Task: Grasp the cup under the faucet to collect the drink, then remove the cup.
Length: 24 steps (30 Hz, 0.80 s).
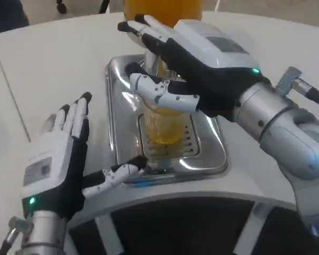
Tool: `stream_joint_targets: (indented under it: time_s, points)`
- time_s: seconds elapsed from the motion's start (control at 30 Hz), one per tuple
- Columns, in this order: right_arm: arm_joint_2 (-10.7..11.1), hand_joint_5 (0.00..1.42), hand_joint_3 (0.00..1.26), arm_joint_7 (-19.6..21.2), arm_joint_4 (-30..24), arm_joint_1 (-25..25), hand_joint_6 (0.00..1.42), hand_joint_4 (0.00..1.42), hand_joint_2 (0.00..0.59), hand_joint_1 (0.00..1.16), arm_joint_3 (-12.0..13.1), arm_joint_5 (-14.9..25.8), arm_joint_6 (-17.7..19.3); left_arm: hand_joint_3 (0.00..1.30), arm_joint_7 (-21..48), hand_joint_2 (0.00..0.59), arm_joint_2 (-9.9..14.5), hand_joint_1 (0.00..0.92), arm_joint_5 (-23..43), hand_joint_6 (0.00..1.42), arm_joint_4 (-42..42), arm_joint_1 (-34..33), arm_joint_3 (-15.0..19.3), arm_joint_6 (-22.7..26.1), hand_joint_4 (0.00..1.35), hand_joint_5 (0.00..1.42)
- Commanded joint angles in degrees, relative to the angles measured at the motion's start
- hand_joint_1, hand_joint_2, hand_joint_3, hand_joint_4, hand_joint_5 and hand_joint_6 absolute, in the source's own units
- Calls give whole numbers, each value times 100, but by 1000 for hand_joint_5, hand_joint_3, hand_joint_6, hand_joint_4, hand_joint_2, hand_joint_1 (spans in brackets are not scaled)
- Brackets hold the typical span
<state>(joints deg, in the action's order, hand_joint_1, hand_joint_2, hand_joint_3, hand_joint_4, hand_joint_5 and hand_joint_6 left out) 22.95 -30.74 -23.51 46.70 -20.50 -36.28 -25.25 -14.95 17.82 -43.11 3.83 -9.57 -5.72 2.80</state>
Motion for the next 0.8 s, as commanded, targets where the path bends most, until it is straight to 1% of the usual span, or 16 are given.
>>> stream_joint_targets:
  time_s: [0.03,0.17,0.33,0.47,0.53,0.57,0.6,0.63,0.67,0.7,0.73,0.8]
  points:
    - [-13,50,85,-271,60,-191,78,1,562,163,-122,86,66,0,-36,52,-108,285,97,0,-191,-140,-120,-90,0,0]
    - [0,50,85,-289,-39,-254,78,1,564,166,-87,67,22,0,-81,52,-145,288,44,0,-312,-266,-211,-107,0,0]
    - [14,50,85,-358,-126,-303,78,1,564,170,-44,41,-24,0,-89,51,-134,289,85,0,-409,-316,-227,-114,0,0]
    - [-24,50,85,-379,-177,-360,79,1,561,177,64,134,-42,0,-47,52,-120,284,112,0,-485,-367,-245,-133,0,0]
    - [-152,50,85,-194,-333,-542,79,1,560,180,242,186,-139,0,-47,51,-116,281,126,0,-504,-388,-258,-150,0,0]
    - [-291,49,85,-23,-477,-721,79,0,561,182,424,272,-207,0,-52,52,-116,268,132,0,-509,-394,-260,-156,0,0]
    - [-400,37,77,175,-676,-929,81,0,574,201,588,302,-228,0,-56,52,-115,265,138,0,-518,-402,-265,-161,0,0]
    - [-463,38,76,304,-809,-1066,81,0,566,239,687,315,-234,0,-73,52,-111,264,147,0,-537,-412,-270,-185,0,0]
    - [-539,36,75,470,-981,-1265,81,0,578,265,829,372,-175,0,-87,52,-107,263,156,0,-552,-418,-274,-203,0,0]
    - [-584,27,67,612,-1173,-1473,79,0,581,280,928,368,-124,0,-104,50,-97,250,162,0,-567,-424,-282,-225,0,0]
    - [-581,27,66,670,-1364,-1656,78,0,585,316,991,346,-109,0,-103,50,-88,245,172,0,-578,-429,-293,-239,0,0]
    - [-557,26,58,761,-1751,-2061,78,0,574,332,1100,270,-102,0,-61,49,-83,204,215,0,-615,-453,-313,-258,0,0]
